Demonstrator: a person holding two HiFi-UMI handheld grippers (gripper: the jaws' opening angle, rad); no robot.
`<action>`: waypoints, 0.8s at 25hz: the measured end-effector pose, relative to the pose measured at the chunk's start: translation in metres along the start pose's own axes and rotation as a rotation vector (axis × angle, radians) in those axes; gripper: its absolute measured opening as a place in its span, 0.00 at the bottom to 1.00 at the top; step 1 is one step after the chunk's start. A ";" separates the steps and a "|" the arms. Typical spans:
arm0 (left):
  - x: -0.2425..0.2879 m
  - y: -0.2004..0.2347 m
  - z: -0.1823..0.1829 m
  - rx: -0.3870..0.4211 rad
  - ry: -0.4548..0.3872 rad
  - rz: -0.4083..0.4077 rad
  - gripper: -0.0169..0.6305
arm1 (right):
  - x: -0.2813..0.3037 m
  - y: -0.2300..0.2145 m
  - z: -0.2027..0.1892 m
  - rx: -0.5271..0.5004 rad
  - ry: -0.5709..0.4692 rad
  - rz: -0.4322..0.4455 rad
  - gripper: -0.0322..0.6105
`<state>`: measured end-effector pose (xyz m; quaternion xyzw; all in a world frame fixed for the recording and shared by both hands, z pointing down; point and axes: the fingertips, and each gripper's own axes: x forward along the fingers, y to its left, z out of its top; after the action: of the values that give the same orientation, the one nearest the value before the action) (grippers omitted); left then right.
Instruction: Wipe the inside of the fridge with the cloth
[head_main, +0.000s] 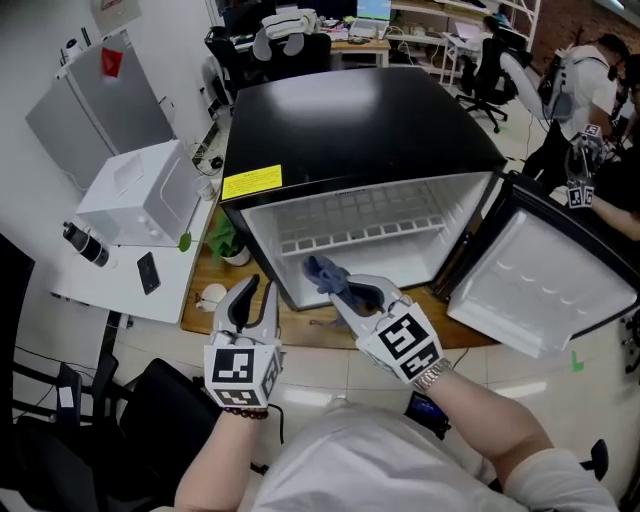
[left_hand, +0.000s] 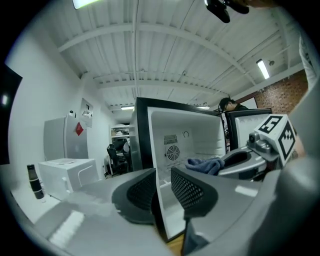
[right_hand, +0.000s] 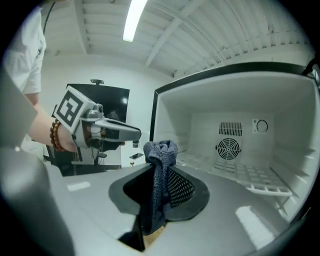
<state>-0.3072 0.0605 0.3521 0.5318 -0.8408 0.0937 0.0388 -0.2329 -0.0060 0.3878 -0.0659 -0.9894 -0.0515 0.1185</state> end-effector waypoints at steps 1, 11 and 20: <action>0.001 0.002 0.003 0.007 -0.007 -0.004 0.17 | 0.003 0.000 0.011 0.000 -0.027 -0.001 0.15; 0.008 0.018 0.012 0.027 -0.026 -0.039 0.21 | 0.029 0.003 0.083 0.039 -0.190 0.004 0.15; 0.017 0.018 0.019 0.010 -0.037 -0.074 0.23 | 0.057 0.003 0.092 0.046 -0.220 0.026 0.15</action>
<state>-0.3298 0.0491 0.3346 0.5643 -0.8207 0.0866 0.0241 -0.3088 0.0142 0.3128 -0.0815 -0.9964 -0.0199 0.0112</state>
